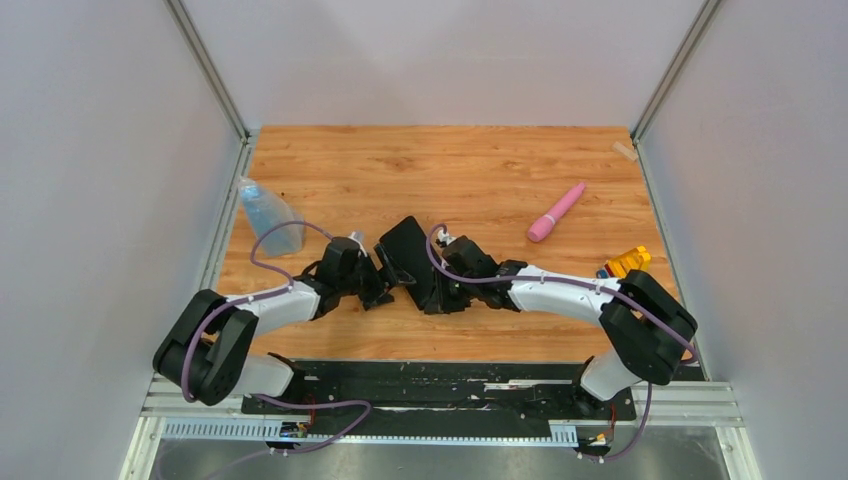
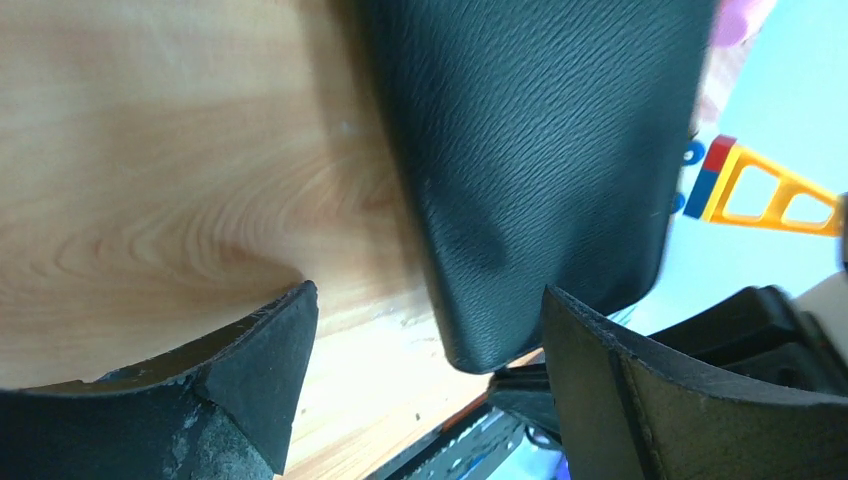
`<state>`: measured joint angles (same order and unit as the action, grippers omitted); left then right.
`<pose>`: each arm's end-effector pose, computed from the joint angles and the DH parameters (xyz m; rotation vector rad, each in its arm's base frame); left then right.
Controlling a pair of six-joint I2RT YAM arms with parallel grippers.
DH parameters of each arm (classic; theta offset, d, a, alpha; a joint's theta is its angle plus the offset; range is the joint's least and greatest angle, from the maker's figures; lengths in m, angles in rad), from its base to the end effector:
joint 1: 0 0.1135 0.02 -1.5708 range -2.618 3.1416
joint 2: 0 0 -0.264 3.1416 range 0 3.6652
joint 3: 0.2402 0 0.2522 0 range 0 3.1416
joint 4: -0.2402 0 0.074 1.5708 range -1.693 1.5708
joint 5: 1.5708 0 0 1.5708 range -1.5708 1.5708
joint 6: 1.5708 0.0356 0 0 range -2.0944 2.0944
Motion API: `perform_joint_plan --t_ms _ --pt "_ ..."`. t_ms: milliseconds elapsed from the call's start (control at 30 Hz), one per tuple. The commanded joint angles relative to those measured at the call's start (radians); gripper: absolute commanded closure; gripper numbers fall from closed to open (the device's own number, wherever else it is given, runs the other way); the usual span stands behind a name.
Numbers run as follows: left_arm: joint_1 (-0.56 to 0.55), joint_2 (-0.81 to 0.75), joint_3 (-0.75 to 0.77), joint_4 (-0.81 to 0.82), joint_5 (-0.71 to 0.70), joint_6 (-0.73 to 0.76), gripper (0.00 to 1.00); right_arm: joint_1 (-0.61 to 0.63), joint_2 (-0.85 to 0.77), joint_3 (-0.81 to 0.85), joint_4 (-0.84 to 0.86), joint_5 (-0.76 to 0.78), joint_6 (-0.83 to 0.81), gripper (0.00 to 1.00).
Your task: Sort the hair-cutting tools
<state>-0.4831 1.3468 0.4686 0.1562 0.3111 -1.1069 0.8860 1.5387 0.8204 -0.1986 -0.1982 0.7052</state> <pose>0.2118 -0.1234 0.1494 -0.6077 2.4711 -1.0975 0.1854 0.2381 0.1749 -0.3341 2.6781 0.8410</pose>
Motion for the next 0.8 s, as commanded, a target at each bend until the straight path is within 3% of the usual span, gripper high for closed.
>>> perform_joint_plan --t_ms 0,267,367,600,667,767 --pt "-0.038 0.003 -0.031 0.08 0.016 -0.062 0.13 0.006 0.0 0.065 0.082 -0.019 0.019 1.0" --pt "-0.108 0.077 -0.078 0.255 0.005 -0.186 0.22 0.009 0.004 0.07 0.106 -0.044 0.046 1.0" --pt "-0.122 0.093 -0.079 0.275 -0.004 -0.208 0.35 0.008 -0.003 0.064 0.107 -0.047 0.047 1.0" --pt "-0.125 0.039 -0.089 0.214 -0.053 -0.202 0.83 0.009 -0.058 -0.006 0.041 0.014 0.021 1.0" --pt "-0.124 0.015 -0.083 0.178 -0.071 -0.191 0.91 0.009 -0.087 -0.047 0.002 0.064 0.001 1.0" --pt "-0.124 -0.01 -0.065 0.115 -0.084 -0.16 0.94 -0.003 -0.14 -0.106 -0.066 0.155 -0.022 1.0"
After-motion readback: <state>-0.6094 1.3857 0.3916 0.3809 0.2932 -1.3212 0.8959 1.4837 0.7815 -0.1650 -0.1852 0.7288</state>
